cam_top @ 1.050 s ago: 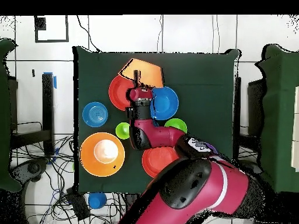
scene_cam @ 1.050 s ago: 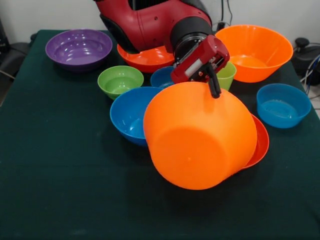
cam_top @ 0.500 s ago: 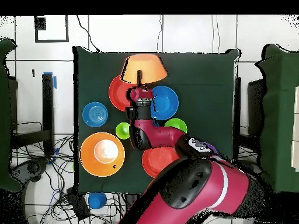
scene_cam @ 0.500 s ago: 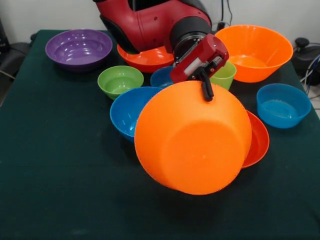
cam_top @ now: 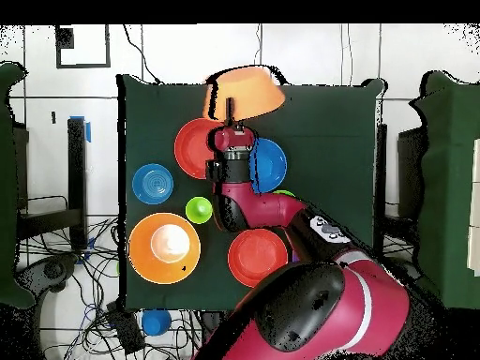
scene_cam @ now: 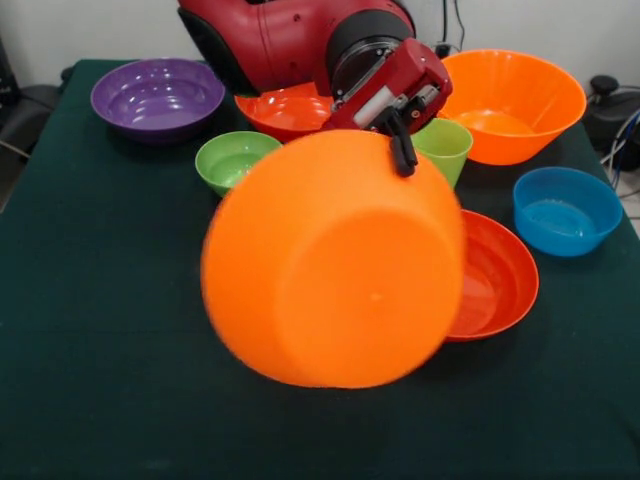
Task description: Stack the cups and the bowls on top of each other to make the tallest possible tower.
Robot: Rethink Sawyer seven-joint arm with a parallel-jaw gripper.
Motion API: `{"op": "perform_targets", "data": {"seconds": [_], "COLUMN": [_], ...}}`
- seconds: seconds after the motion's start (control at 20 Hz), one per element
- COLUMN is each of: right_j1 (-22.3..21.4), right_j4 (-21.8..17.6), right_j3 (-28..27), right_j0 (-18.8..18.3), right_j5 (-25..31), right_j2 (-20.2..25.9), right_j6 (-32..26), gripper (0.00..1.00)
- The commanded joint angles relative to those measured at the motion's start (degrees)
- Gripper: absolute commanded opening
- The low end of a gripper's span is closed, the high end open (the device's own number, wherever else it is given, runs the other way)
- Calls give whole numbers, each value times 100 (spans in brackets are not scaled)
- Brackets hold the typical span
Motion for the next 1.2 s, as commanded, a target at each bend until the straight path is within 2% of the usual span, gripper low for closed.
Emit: {"op": "perform_targets", "data": {"seconds": [0.05, 0.25, 0.4, 0.7, 1.0, 1.05, 1.2], "right_j1": [234, 967, 1270, 1417, 1297, 1287, 1271], "right_j4": [-116, -192, -183, -187, -233, -252, -307], "right_j3": [-1388, -2116, -2365, -2477, -2334, -2335, -2337], "right_j0": [117, 250, 314, 367, 390, 392, 387], "right_j5": [170, -329, -519, -571, -273, -262, -193], "right_j2": [139, 204, 211, 158, 90, 86, 86], "right_j6": [789, 816, 857, 955, 1091, 1100, 1185], "gripper": [0, 0, 0, 0, 0, 100, 100]}}
